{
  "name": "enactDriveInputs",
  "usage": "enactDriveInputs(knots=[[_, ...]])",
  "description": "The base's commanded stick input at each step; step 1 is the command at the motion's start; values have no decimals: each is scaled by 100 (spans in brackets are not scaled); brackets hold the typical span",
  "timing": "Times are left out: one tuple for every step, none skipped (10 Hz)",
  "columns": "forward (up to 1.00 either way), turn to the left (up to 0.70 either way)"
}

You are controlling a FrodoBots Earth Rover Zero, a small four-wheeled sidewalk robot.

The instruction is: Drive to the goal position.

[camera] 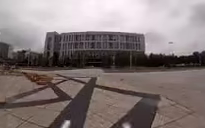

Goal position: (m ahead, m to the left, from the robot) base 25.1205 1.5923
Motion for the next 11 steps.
enactDriveInputs(knots=[[100,0],[100,0],[100,0],[100,0],[100,0],[100,0],[100,0],[100,0],[100,4],[100,21],[100,17]])
